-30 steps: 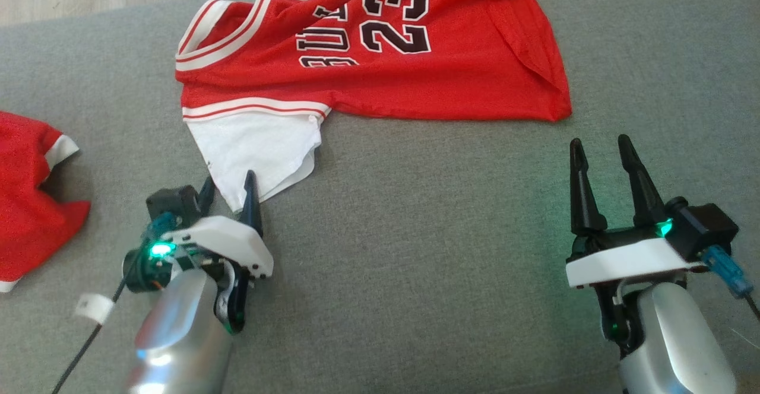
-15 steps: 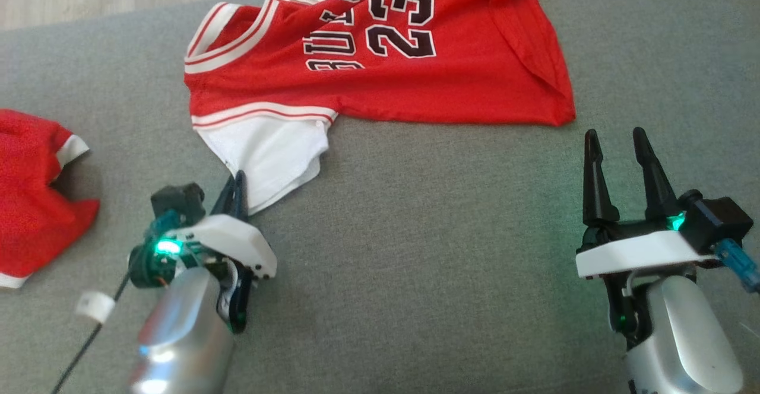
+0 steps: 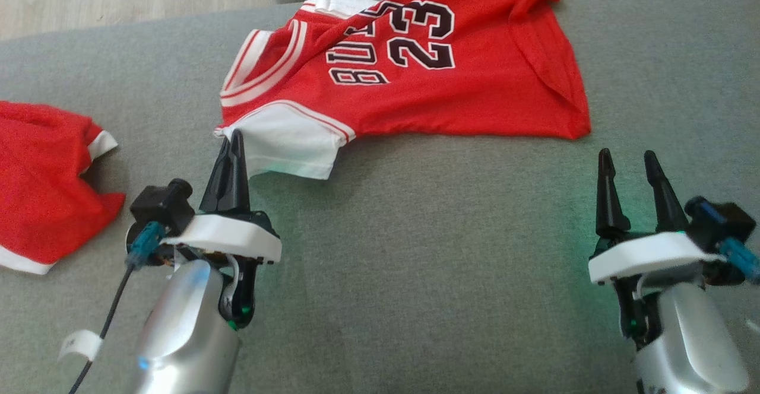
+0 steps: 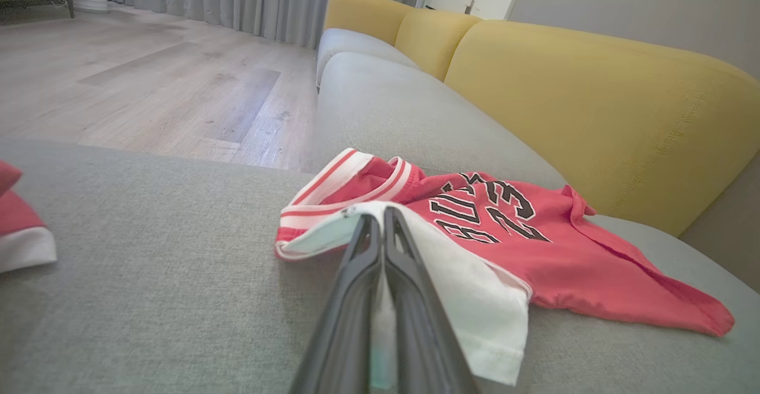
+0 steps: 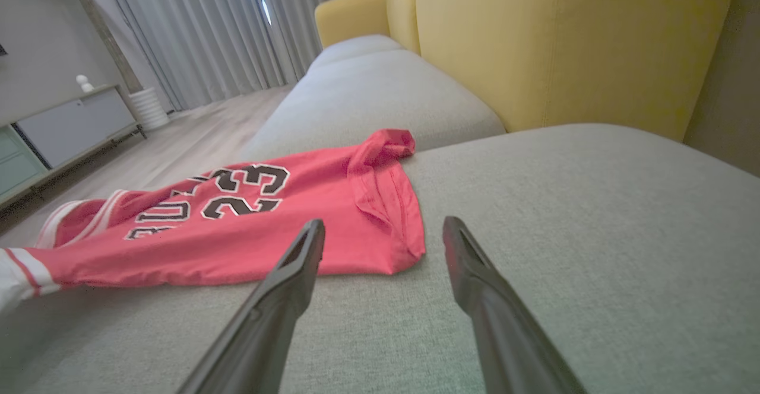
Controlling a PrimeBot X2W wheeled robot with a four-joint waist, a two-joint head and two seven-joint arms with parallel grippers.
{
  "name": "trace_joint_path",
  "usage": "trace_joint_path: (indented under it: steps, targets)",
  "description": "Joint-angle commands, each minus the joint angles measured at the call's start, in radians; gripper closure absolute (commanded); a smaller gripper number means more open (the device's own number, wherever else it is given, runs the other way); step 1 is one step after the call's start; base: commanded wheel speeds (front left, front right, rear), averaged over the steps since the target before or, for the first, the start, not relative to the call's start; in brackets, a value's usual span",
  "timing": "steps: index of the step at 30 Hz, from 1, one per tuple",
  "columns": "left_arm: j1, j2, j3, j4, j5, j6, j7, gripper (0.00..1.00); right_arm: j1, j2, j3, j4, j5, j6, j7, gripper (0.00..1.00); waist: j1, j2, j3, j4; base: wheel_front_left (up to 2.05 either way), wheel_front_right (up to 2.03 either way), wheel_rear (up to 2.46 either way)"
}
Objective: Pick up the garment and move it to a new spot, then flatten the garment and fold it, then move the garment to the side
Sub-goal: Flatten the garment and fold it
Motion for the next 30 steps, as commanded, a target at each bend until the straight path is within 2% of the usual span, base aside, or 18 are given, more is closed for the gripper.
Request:
trace_joint_path:
  steps: [1,7,13,20,27,28,29,30]
  targets:
    - [-0.006,0.022,0.031,-0.059,0.011,-0.004,-0.012,1.00,-0.066,-0.002,0.011,-0.002,-0.004,-0.001,0.022,0.00,0.0001,0.0000,0.007,0.009,0.00,0.00,0.00]
    - [0.015,0.015,0.029,-0.133,0.023,-0.003,-0.012,1.00,-0.155,-0.002,-0.038,0.124,-0.016,-0.001,0.094,0.00,0.0001,0.0000,0.027,0.031,0.00,0.00,0.00]
    - [0.027,0.006,0.002,-0.180,0.032,-0.011,-0.012,1.00,-0.337,-0.002,-0.154,0.380,-0.038,-0.001,0.146,0.00,0.0001,0.0000,0.063,0.074,0.00,0.00,0.00]
    - [0.018,0.000,-0.029,-0.188,0.029,-0.014,-0.012,1.00,-0.478,-0.002,-0.278,0.628,-0.108,-0.001,0.147,0.00,0.0001,0.0000,0.088,0.107,0.00,0.00,0.00]
    - [0.006,-0.002,-0.031,-0.181,0.027,-0.009,-0.013,1.00,-0.560,-0.002,-0.299,0.792,-0.153,-0.001,0.096,0.00,0.0001,0.0000,0.089,0.106,0.00,0.00,0.00]
    - [0.006,-0.002,-0.029,-0.180,0.028,-0.008,-0.013,1.00,-0.568,-0.002,-0.296,0.812,-0.156,-0.001,0.085,0.04,0.0001,0.0000,0.087,0.102,0.00,0.00,0.00]
    - [0.006,-0.002,-0.027,-0.179,0.029,-0.007,-0.013,1.00,-0.575,-0.002,-0.292,0.827,-0.161,-0.001,0.070,0.37,0.0001,0.0000,0.084,0.098,0.00,0.00,0.00]
    - [0.008,-0.002,-0.025,-0.178,0.030,-0.007,-0.013,1.00,-0.581,-0.002,-0.289,0.839,-0.165,-0.001,0.054,0.65,0.0001,0.0000,0.080,0.093,0.00,0.00,0.00]
